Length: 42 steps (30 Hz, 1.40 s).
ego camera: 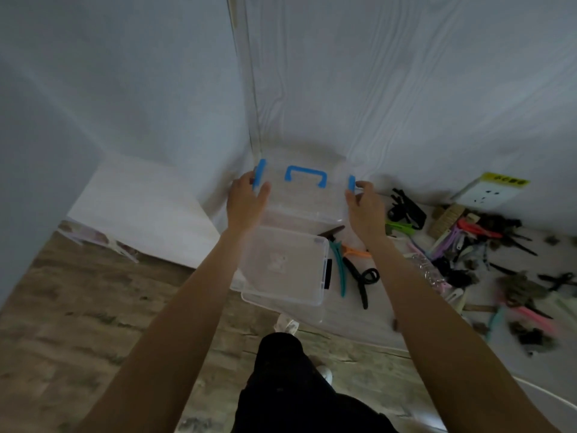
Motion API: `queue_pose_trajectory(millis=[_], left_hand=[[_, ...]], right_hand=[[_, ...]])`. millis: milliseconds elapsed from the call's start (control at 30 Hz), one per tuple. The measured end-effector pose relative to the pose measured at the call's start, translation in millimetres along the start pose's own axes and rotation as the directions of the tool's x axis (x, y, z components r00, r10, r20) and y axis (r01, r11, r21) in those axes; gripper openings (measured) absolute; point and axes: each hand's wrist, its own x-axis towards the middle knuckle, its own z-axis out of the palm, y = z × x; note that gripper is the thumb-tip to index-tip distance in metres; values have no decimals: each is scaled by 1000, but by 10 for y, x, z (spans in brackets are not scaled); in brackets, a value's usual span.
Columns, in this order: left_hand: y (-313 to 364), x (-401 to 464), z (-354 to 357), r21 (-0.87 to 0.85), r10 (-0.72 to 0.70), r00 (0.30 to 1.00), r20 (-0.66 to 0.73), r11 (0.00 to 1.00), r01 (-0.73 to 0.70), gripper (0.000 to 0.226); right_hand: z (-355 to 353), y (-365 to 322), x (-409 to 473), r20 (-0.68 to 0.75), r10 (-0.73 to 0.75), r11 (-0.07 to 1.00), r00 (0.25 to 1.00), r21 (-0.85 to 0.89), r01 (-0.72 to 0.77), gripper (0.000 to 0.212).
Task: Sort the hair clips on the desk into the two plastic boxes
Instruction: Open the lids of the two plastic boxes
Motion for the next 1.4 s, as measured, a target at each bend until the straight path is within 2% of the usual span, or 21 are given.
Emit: queue_pose_trajectory(millis=[100, 167, 233, 300, 367, 400, 500, 567, 633, 733, 800, 867, 900, 967, 1033, 1067, 1167, 1333, 1400], left_hand=[[-14, 59, 27, -13, 9, 1000, -22, 1000, -9, 31], [-29, 79, 50, -17, 2, 1000, -18, 1000, -3, 26], [-37, 122, 61, -1, -4, 1000, -15, 1000, 4, 24], [-55, 163, 54, -9, -56, 998, -26, 998, 55, 23], [-80, 178, 41, -24, -82, 996, -23, 996, 81, 26], [-83, 158, 28, -23, -67, 998, -18, 998, 66, 28], [-34, -11, -50, -53, 66, 996, -65, 996, -69, 34], [-36, -159, -87, -108, 137, 989, -52, 984, -142, 39], [-85, -248, -97, -136, 160, 987, -17, 977, -161, 44], [-130, -273, -124, -160, 94, 995, 44, 983, -86, 46], [-174, -250, -130, -44, 123, 986, 110, 992, -119, 50], [-234, -248, -140, 123, 265, 957, 115, 952, -279, 56], [-251, -244, -141, 159, 367, 922, 127, 910, -384, 54], [-268, -228, -145, 134, 528, 821, 218, 817, -561, 38], [-229, -221, -173, 124, 579, 743, 334, 755, -644, 22], [-230, -201, -183, 139, 593, 728, 345, 735, -664, 18], [-303, -145, -195, 249, 615, 739, 274, 697, -672, 18], [-322, -177, -155, 354, 490, 833, 256, 755, -552, 36], [-152, -297, -137, 322, 531, 813, 237, 747, -582, 42]], right_hand=[[-50, 113, 46, 34, 77, 996, 996, 40, -79, 32], [-102, 179, 34, 57, 75, 997, 996, -34, -73, 37], [-140, 201, -22, 30, -146, 978, 989, -147, 149, 40], [-142, 213, -135, 156, -443, 844, 883, -259, 470, 45], [-89, 259, -190, 297, -559, 708, 774, -315, 632, 45], [-78, 251, -203, 334, -553, 699, 763, -312, 643, 42], [-96, 171, -185, 336, -577, 698, 745, -271, 663, 33], [-164, 65, -166, 309, -554, 771, 773, -160, 617, 30], [-263, -51, -134, 251, -503, 852, 827, -17, 523, 26], [-407, -255, -30, 88, -454, 887, 887, 144, 440, 23], [-468, -380, 73, 3, -381, 903, 925, 214, 372, 20], [-478, -480, 201, -46, -367, 909, 929, 194, 369, 19], [-459, -523, 268, -44, -376, 911, 926, 163, 378, 20], [-360, -571, 391, -32, -393, 913, 919, 105, 394, 23], [-224, -567, 486, -36, -364, 927, 931, 90, 365, 24], [-165, -553, 510, -51, -340, 935, 939, 88, 343, 24], [-85, -474, 463, -80, -293, 951, 953, 84, 299, 27], [-272, -155, 105, -172, -332, 940, 927, 26, 341, 30], [-369, 126, -112, -176, -322, 947, 930, -41, 320, 32]])
